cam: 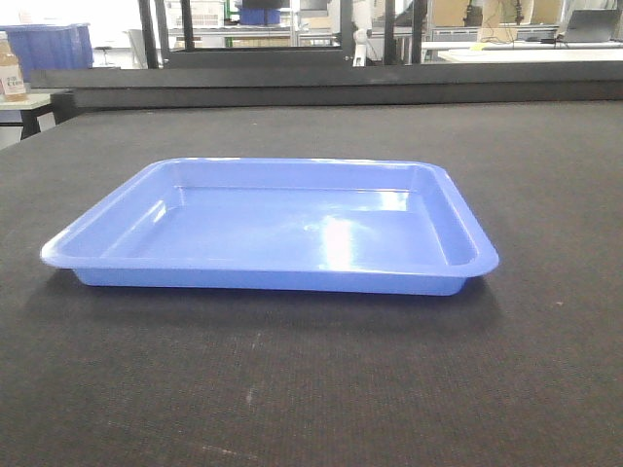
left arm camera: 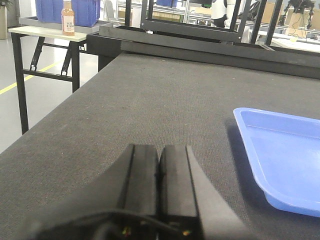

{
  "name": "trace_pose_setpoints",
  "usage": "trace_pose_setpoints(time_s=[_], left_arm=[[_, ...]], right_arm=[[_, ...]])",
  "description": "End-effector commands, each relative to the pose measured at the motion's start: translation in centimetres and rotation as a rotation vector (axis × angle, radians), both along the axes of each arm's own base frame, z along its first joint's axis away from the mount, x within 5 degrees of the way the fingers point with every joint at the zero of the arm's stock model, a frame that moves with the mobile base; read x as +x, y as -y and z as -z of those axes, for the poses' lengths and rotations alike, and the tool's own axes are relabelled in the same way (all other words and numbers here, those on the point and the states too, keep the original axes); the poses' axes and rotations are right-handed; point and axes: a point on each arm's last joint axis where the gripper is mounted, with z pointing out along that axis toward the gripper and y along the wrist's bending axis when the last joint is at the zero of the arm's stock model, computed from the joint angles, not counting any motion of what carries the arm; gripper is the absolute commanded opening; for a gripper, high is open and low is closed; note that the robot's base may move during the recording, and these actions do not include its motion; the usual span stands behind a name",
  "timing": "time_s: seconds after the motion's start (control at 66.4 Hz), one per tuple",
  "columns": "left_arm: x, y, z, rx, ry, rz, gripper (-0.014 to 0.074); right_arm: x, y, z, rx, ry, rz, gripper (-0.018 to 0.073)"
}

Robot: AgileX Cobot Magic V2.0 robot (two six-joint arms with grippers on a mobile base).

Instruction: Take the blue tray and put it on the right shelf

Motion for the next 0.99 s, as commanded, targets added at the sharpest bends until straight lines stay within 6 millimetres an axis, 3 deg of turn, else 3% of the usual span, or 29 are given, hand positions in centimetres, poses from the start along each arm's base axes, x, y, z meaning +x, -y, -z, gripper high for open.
trace_pose_setpoints(time_s=[0.0,0.693,0.858,0.979], left_arm=[[0.0,0.0,0.1,0.002,0.077,0.001,-0.0048],[-0.1,0.0,-0.3,0.001,0.119,0.001,-0.0049],[-0.5,0.0,-3.1,-0.001,0.294,0.004,-0.0048],[-1.0,0.0,-7.8,0.058,0.264,-0.005,-0.0047]], right_arm=[[-0.4,0.1,-1.7,-0.010,0.133,0.010,0.0057],[-0.5,0.1,-1.9,-0.010,0.152,0.012,0.0057],[-0.8,0.2,-3.2,0.008,0.250,0.019,0.0057],[-1.9,0.1,-7.1,0.014,0.284,0.006,0.0057]])
